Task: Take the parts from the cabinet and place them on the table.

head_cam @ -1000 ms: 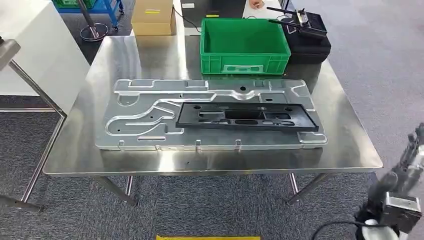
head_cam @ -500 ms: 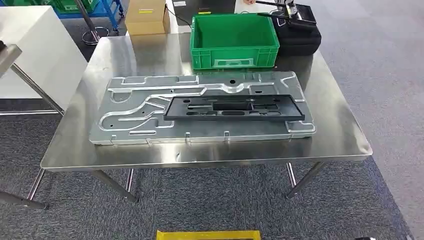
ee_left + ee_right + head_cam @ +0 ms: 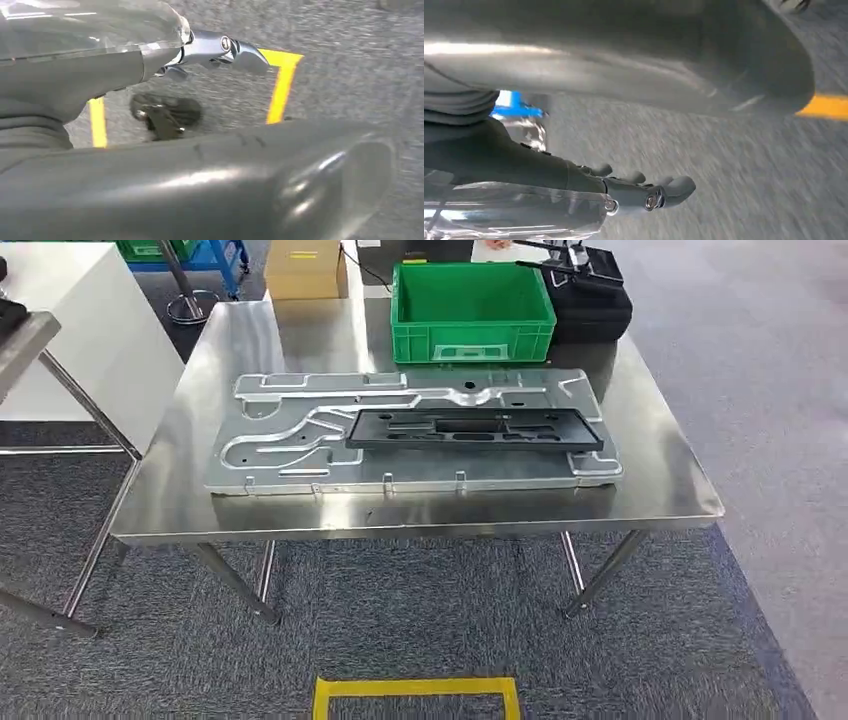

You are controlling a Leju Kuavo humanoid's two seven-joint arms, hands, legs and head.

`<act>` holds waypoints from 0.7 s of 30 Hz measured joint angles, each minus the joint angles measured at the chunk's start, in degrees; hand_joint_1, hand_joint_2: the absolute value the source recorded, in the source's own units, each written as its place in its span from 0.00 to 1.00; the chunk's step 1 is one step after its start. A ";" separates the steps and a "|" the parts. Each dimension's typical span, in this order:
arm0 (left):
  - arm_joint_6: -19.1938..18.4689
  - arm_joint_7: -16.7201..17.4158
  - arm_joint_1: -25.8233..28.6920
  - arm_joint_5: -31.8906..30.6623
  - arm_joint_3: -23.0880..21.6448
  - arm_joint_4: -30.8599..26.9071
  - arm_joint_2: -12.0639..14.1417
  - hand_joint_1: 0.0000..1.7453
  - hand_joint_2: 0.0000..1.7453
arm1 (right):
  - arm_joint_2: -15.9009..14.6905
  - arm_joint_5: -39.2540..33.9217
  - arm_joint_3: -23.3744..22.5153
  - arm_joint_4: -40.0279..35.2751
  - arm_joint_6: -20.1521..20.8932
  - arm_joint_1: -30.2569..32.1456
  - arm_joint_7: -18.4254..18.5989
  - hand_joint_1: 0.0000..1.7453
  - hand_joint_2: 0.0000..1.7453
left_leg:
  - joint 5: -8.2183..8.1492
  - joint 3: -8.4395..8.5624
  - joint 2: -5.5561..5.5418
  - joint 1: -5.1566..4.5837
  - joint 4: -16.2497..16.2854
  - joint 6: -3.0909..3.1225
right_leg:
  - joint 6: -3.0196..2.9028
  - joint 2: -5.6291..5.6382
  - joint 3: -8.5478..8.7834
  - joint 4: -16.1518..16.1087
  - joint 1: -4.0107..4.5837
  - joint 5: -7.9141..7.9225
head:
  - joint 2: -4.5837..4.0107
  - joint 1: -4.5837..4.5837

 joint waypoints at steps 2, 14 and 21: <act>0.37 0.46 0.00 -0.06 0.00 0.00 -0.31 0.00 0.00 | 0.00 0.33 0.00 0.44 0.81 -0.12 0.39 0.00 0.00 | 0.81 -2.35 0.06 0.20 1.18 -0.46 | 0.26 -0.04 3.65 -2.32 -0.28 4.26 | 0.00 -0.02; 2.21 2.34 -0.05 -0.81 -0.44 0.02 -1.14 0.00 0.00 | 0.09 1.40 -0.02 1.77 2.16 -1.55 -0.29 0.00 0.00 | -10.45 -10.78 -0.25 0.91 18.78 -4.06 | -3.01 -0.33 8.51 -16.93 0.16 6.97 | 0.00 -0.13; 2.16 2.99 -1.38 -0.85 -0.50 0.00 -0.76 0.00 0.00 | 0.42 1.92 -0.02 2.16 2.95 -2.56 0.15 0.00 0.00 | -6.79 6.83 -0.29 0.04 0.53 -1.72 | -2.18 -0.30 3.90 -16.21 0.86 10.83 | 0.00 -0.15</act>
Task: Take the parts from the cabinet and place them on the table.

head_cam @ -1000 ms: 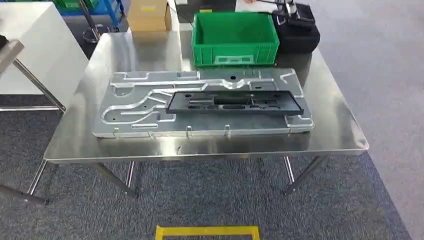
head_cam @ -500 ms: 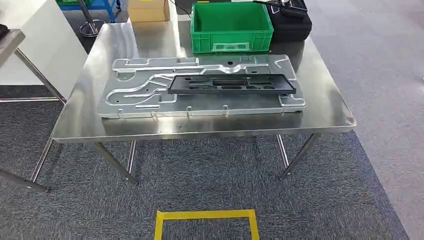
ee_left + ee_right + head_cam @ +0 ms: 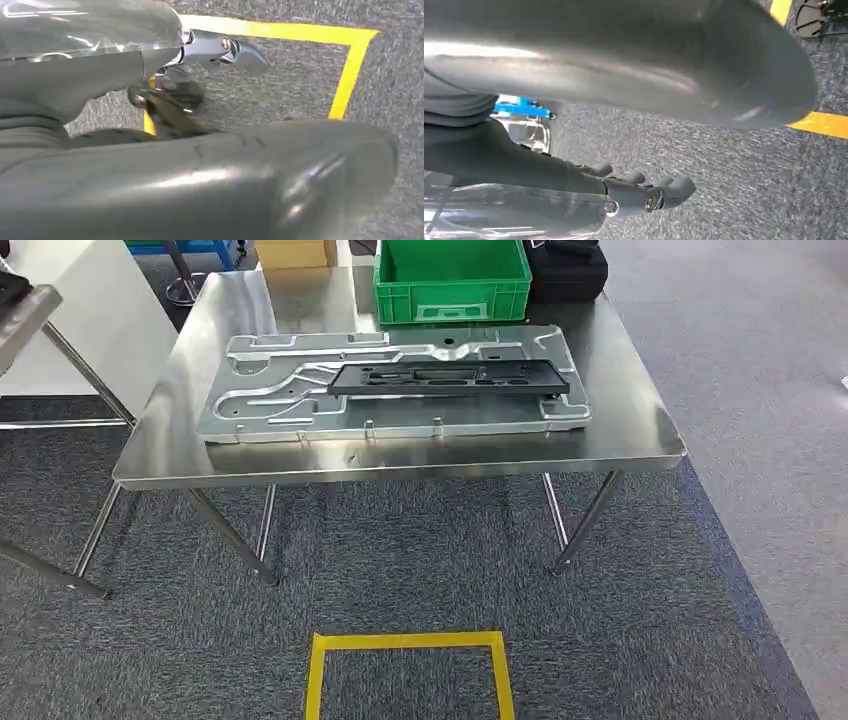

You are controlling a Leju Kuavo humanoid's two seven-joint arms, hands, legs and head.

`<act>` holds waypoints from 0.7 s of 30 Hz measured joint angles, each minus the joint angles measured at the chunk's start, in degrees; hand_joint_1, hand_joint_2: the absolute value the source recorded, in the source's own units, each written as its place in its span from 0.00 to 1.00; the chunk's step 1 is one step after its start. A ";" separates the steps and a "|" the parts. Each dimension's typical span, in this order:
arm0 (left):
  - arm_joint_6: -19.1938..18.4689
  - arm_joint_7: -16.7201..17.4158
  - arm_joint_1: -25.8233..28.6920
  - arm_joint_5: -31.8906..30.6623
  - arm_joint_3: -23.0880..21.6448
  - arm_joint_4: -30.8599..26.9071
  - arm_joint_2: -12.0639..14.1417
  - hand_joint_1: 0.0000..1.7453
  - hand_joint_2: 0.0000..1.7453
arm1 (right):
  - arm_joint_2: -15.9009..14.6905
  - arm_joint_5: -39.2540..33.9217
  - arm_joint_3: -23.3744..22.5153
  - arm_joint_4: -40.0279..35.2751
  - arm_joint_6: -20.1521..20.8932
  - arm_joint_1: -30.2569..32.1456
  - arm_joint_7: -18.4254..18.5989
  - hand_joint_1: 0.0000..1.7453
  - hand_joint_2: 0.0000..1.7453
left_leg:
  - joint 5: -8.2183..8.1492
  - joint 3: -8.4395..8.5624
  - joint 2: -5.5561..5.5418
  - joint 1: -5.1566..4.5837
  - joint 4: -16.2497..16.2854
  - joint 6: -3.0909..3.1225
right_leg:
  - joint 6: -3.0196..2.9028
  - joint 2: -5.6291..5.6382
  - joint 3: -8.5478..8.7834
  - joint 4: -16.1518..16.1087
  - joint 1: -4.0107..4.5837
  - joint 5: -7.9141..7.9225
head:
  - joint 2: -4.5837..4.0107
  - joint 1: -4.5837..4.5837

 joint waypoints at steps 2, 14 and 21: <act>0.00 -0.09 -0.18 -0.22 -0.02 0.00 0.02 0.00 0.00 | 0.00 0.00 0.00 0.00 -0.11 -0.18 -0.57 0.00 0.00 | 0.36 -0.61 -0.03 -0.29 0.02 0.23 | 0.73 -0.28 -0.02 -0.51 -0.35 1.39 | 0.00 -0.02; 0.83 0.20 0.18 -0.55 -0.17 -0.02 0.72 0.00 0.00 | 0.26 0.79 0.04 0.61 1.62 -0.94 -0.48 0.00 0.00 | 7.62 -11.10 0.54 0.12 2.69 0.97 | 2.33 0.12 8.24 3.08 -1.04 -6.04 | 0.00 0.22; 0.59 0.92 0.98 -1.97 -0.68 -0.15 1.99 0.00 0.00 | 1.05 0.11 0.04 1.01 1.57 -1.39 0.09 0.00 0.00 | 3.57 -13.90 0.12 0.48 7.23 -1.64 | -0.80 -0.28 7.98 -1.62 -0.68 -6.00 | 0.00 0.11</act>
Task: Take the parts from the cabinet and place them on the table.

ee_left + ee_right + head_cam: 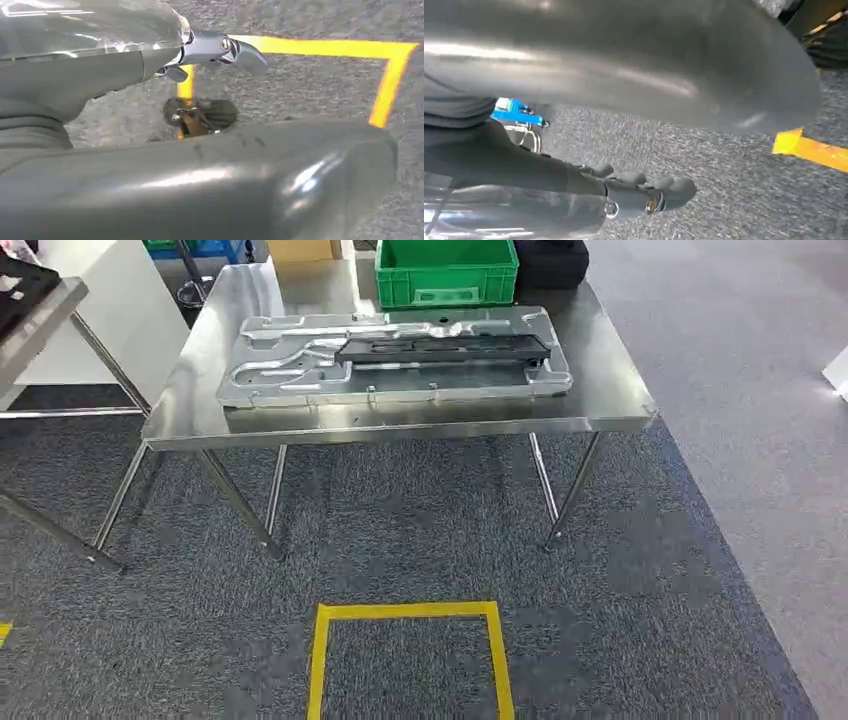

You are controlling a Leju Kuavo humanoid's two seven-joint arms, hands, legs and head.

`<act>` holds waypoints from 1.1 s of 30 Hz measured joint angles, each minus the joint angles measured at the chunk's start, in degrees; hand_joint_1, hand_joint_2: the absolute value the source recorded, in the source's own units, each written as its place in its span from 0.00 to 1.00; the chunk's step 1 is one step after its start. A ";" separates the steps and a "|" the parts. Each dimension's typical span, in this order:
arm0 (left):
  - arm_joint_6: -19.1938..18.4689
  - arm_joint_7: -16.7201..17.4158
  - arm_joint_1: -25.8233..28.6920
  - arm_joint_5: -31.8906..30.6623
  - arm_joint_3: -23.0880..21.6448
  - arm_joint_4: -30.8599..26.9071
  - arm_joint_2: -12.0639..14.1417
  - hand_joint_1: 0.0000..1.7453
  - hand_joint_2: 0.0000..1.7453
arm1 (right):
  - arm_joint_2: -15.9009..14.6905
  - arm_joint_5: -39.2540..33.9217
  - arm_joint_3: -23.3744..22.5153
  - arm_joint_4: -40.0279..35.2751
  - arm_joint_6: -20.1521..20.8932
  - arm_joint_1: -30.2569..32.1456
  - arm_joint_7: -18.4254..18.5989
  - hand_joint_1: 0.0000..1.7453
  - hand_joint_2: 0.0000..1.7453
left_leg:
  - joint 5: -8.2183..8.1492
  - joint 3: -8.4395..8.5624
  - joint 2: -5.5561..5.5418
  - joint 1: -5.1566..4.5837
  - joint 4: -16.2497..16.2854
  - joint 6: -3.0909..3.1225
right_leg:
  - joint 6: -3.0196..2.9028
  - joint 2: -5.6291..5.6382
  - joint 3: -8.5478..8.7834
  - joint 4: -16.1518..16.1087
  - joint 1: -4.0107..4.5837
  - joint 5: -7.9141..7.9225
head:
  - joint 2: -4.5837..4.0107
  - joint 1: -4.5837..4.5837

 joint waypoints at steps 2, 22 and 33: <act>-0.50 0.09 -0.04 -0.37 -0.28 0.00 0.31 0.00 0.00 | 0.02 -0.50 0.00 0.00 -0.59 0.04 -0.13 0.00 0.00 | -6.41 -2.37 0.00 0.32 8.50 -0.55 | -0.03 -0.02 -1.85 0.09 0.13 1.43 | 0.00 -0.09; -1.97 0.74 -1.57 -2.14 -2.10 0.26 0.15 0.00 0.00 | -0.24 -1.14 -0.26 0.15 3.30 -0.19 3.45 0.00 0.00 | 3.29 4.03 0.46 -0.26 -5.96 3.37 | 3.24 0.38 -5.54 12.08 0.12 0.41 | 0.00 0.07; -1.73 0.63 -1.19 -2.60 -2.67 0.39 -0.28 0.00 0.00 | -0.35 -1.57 -0.79 0.28 2.95 0.06 3.15 0.00 0.00 | -7.13 -2.77 0.04 0.26 10.17 -0.15 | -0.22 -0.02 -1.98 -0.37 0.39 1.47 | 0.00 -0.13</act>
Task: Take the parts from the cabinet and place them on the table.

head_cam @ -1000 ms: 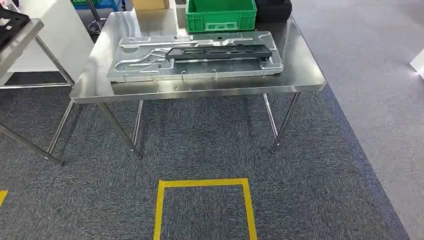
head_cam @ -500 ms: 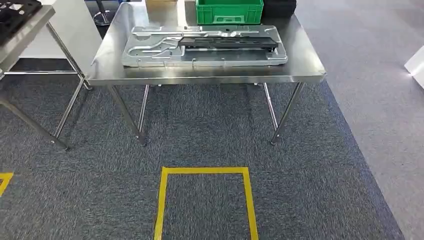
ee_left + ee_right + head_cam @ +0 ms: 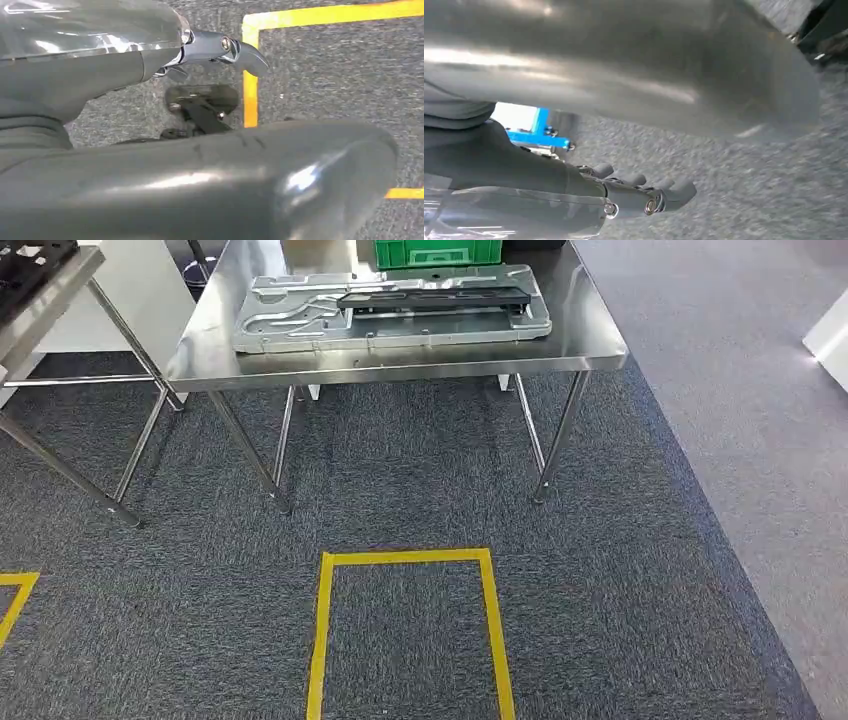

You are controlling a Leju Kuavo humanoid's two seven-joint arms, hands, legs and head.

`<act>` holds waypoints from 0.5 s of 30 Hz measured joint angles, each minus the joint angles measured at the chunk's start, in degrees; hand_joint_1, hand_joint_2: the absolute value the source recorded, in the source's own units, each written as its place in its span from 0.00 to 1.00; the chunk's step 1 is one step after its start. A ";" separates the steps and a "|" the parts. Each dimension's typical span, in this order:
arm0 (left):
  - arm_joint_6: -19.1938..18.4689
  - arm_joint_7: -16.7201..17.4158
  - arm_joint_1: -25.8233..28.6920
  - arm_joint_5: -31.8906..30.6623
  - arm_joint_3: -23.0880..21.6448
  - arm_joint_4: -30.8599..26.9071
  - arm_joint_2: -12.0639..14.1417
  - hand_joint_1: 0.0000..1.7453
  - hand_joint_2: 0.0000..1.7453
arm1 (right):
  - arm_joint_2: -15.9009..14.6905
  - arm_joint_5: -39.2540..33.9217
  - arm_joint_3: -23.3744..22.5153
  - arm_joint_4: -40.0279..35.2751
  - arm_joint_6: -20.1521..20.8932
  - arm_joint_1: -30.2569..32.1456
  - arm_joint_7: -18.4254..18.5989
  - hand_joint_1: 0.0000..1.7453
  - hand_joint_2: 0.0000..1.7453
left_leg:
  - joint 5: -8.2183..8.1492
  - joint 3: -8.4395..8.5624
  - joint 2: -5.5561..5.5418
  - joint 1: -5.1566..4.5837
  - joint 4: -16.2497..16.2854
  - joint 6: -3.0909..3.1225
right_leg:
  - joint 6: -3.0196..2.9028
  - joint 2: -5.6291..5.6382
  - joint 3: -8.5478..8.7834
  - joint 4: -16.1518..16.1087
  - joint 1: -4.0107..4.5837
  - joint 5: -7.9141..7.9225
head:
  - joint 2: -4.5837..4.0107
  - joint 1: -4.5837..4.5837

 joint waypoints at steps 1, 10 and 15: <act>-0.02 0.00 0.01 -0.04 -0.02 0.00 -0.07 0.00 0.00 | -0.02 0.00 -0.04 0.00 0.00 -0.02 -0.15 0.00 0.00 | -0.60 -0.28 0.00 0.04 3.00 -0.08 | 0.02 -0.01 -0.82 0.16 0.05 0.48 | 0.00 0.02; -0.20 0.13 -0.53 -0.26 -0.15 0.00 -0.07 0.00 0.00 | 0.09 -0.04 -0.42 0.02 0.07 -0.07 -0.94 0.00 0.00 | 5.10 15.14 -0.30 -1.11 -18.41 2.62 | 2.04 -0.03 -4.28 0.15 -0.03 4.76 | 0.00 0.00; -0.24 0.20 -0.79 -0.33 -0.31 0.07 -0.46 0.00 0.00 | -0.20 -0.04 -0.70 0.02 0.20 -0.02 -0.92 0.00 0.00 | 8.10 11.75 0.19 -0.64 -18.52 4.07 | 3.13 0.43 -8.23 13.08 -0.13 -7.17 | 0.00 0.22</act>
